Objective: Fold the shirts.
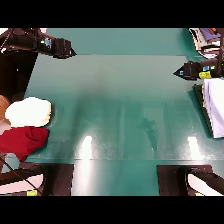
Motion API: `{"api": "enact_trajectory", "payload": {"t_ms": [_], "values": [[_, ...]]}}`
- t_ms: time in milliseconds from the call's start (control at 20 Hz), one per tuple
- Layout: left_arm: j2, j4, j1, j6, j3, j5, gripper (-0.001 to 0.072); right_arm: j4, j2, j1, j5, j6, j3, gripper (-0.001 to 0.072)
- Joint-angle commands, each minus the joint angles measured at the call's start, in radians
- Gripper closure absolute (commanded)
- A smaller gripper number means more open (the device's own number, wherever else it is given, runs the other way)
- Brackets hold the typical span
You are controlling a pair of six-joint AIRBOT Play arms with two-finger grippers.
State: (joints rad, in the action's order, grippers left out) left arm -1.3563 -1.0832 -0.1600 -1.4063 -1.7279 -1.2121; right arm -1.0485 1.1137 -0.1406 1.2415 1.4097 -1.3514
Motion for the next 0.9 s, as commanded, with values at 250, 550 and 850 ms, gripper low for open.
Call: {"api": "enact_trajectory", "payload": {"t_ms": [250, 550, 850], "values": [[0.001, 0.000, 0.000, 0.000, -0.001, 0.000, 0.0682, 0.000, 0.000, -0.001, 0.000, 0.000, 0.000, 0.0695], [0.001, 0.018, 0.000, 0.000, -0.001, 0.001, 0.0682, 0.000, 0.000, -0.001, 0.000, 0.000, 0.000, 0.0695], [0.049, -0.231, 0.051, -0.034, -0.024, -0.143, 0.0682, 0.000, 0.000, -0.001, 0.005, 0.000, 0.000, 0.0695]]}}
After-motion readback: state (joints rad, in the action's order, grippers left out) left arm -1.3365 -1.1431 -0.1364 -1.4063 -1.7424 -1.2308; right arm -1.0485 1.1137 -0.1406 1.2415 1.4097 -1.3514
